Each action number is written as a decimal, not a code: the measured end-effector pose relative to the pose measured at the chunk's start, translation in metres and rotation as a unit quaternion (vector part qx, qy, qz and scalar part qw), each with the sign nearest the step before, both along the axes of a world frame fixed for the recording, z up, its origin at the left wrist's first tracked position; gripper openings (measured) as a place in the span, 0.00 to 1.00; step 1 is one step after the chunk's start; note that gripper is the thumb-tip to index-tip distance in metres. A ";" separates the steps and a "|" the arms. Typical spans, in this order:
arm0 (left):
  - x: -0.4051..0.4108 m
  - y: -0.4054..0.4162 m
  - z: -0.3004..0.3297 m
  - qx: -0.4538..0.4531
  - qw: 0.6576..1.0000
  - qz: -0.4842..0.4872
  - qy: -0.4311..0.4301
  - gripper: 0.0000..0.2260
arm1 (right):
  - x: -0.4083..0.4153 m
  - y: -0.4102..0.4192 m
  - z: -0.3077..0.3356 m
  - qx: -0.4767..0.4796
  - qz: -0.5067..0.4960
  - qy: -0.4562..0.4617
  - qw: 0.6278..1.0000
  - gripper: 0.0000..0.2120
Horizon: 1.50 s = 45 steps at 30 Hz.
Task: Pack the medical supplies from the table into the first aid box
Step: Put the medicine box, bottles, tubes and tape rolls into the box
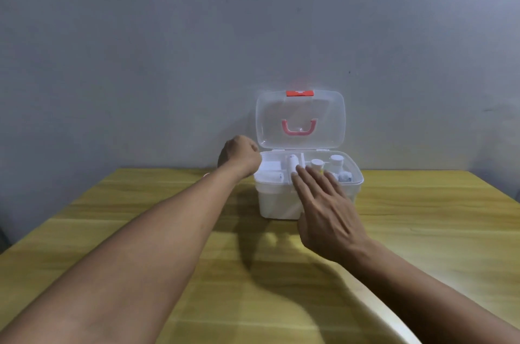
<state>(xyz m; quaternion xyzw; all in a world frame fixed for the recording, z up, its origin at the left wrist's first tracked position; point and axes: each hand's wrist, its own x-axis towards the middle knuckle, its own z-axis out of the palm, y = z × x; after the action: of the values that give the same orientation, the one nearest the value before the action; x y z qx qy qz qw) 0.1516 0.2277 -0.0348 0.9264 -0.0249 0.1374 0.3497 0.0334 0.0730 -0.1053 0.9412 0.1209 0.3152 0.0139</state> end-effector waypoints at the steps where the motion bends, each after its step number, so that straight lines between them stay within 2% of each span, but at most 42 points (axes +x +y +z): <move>1: -0.001 0.013 -0.004 0.009 1.000 0.012 0.004 0.07 | 0.001 -0.001 -0.001 -0.018 -0.004 0.006 1.000 0.34; 5: -0.009 0.081 -0.026 0.099 0.992 0.066 0.051 0.08 | 0.003 -0.002 -0.007 -0.053 -0.008 0.024 0.998 0.37; 9: -0.026 0.140 -0.038 0.140 0.971 0.080 0.177 0.19 | 0.004 0.000 -0.010 -0.052 -0.007 0.022 0.998 0.37; 11: -0.032 0.157 -0.044 0.167 0.963 0.076 0.199 0.18 | 0.004 0.000 -0.011 -0.048 -0.009 0.024 0.999 0.36; 15: -0.034 0.169 -0.058 0.145 0.976 0.065 0.147 0.12 | 0.004 0.000 -0.012 -0.038 -0.011 0.028 0.999 0.36; 21: -0.011 0.140 -0.052 0.099 0.989 0.039 0.102 0.05 | 0.005 0.001 -0.014 -0.034 -0.011 0.026 0.999 0.35; 25: 0.012 0.113 -0.047 0.074 0.994 0.007 0.079 0.08 | 0.004 0.001 -0.016 -0.032 -0.009 0.022 0.999 0.37; 30: 0.039 0.092 -0.053 0.087 0.994 -0.009 0.066 0.13 | 0.005 0.001 -0.017 -0.023 -0.007 0.019 1.000 0.37; 39: 0.055 0.085 -0.060 0.113 0.990 -0.032 0.071 0.12 | 0.005 -0.002 -0.017 -0.026 -0.001 0.022 0.999 0.37; 42: 0.049 0.076 -0.041 0.087 0.994 -0.050 0.049 0.14 | 0.004 -0.001 -0.017 -0.019 -0.003 0.025 0.999 0.37; 45: 0.035 0.057 -0.010 0.022 0.994 -0.103 0.011 0.14 | 0.004 0.000 -0.016 -0.014 -0.004 0.027 1.000 0.38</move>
<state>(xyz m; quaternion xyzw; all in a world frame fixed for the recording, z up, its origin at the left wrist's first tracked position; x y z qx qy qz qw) 0.1861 0.2847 -0.0452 0.9277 -0.1199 0.0901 0.3419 0.0373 0.0728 -0.1217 0.9496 0.1217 0.2877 0.0253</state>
